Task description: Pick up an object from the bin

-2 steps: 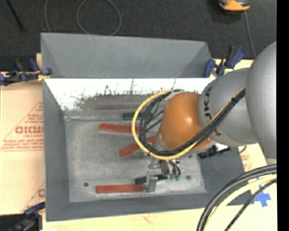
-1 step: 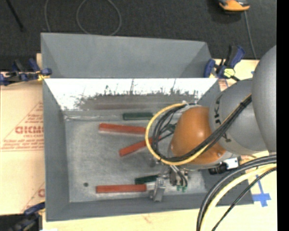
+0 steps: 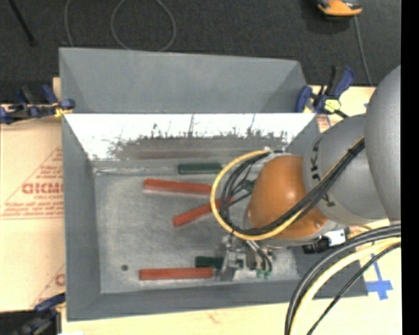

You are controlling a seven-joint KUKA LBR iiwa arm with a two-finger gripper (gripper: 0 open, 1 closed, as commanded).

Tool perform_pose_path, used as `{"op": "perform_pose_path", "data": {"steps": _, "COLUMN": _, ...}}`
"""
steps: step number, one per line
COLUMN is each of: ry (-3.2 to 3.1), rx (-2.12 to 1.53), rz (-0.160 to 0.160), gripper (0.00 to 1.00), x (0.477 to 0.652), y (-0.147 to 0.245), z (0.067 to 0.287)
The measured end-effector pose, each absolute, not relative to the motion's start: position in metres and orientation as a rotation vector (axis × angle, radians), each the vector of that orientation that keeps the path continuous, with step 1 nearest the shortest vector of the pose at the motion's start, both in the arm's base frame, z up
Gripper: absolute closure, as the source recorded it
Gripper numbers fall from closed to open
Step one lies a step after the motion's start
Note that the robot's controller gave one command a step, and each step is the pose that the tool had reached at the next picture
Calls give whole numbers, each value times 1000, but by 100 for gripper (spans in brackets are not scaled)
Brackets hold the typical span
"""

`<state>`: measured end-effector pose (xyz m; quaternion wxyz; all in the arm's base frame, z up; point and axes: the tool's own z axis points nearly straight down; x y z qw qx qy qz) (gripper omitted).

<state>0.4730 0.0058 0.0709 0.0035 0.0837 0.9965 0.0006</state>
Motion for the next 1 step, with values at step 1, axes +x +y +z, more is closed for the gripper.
{"op": "perform_pose_path", "data": {"steps": 1, "ry": 3120, "rx": 247, "rz": 3, "gripper": 100, "x": 491, "y": 20, "z": 232}}
